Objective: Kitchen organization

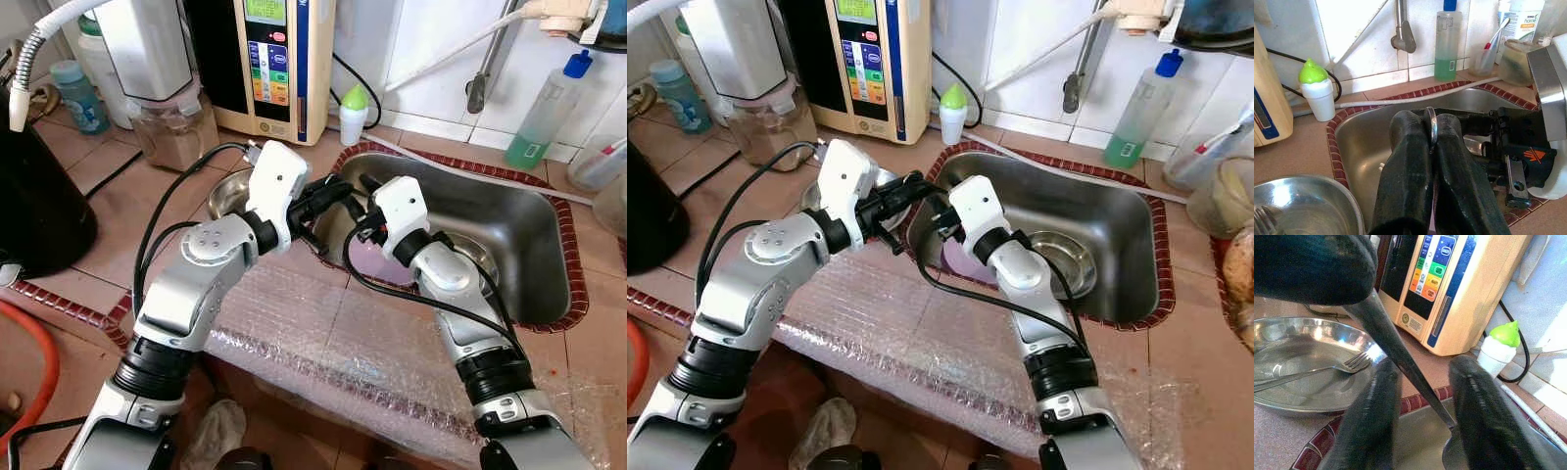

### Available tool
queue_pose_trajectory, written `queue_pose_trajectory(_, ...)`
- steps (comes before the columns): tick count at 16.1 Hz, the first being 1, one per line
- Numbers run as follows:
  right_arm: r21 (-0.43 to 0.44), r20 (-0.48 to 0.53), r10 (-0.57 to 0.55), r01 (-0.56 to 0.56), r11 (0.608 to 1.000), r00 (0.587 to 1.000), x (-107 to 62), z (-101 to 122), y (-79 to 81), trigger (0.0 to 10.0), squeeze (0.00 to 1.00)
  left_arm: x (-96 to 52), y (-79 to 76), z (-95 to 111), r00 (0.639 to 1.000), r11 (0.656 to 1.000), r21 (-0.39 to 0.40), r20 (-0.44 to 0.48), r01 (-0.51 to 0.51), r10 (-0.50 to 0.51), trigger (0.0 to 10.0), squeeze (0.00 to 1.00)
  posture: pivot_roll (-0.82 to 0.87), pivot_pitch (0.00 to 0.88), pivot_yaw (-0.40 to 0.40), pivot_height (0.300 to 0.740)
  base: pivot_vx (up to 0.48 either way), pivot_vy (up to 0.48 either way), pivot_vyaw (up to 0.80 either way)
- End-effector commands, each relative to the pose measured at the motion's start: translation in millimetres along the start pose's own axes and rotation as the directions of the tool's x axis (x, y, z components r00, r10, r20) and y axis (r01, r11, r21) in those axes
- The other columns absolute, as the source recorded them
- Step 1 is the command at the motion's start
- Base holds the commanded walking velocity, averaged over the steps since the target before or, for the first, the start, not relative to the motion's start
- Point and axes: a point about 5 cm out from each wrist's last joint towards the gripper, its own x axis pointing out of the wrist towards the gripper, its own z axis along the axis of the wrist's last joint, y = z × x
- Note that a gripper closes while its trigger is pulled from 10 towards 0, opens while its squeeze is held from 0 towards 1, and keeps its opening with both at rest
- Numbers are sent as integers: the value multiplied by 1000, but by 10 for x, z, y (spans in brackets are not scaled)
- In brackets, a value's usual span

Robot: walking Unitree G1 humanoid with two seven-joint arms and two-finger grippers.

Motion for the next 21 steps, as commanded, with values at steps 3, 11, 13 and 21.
queue_pose_trajectory(3,41,-17,-7,7,999,1000,4,-35,-26,0,0,-13,-25,60,1000,999,34,16,15,-16,0,0,6,0,41,740,0,0,0)
queue_pose_trajectory(11,43,-19,-23,24,999,1000,-7,-44,-62,0,0,-11,-50,47,1000,998,49,10,27,-27,9333,0,3,0,42,740,0,0,0)
queue_pose_trajectory(13,39,-19,-29,30,999,999,-5,-41,-73,0,0,-29,-56,19,1000,999,31,3,21,-21,10000,0,3,0,42,740,0,0,0)
queue_pose_trajectory(21,-33,-72,-89,87,996,993,-15,-132,-252,0,0,-256,29,-161,996,998,8,-51,-70,71,10000,1000,20,0,29,740,0,0,0)
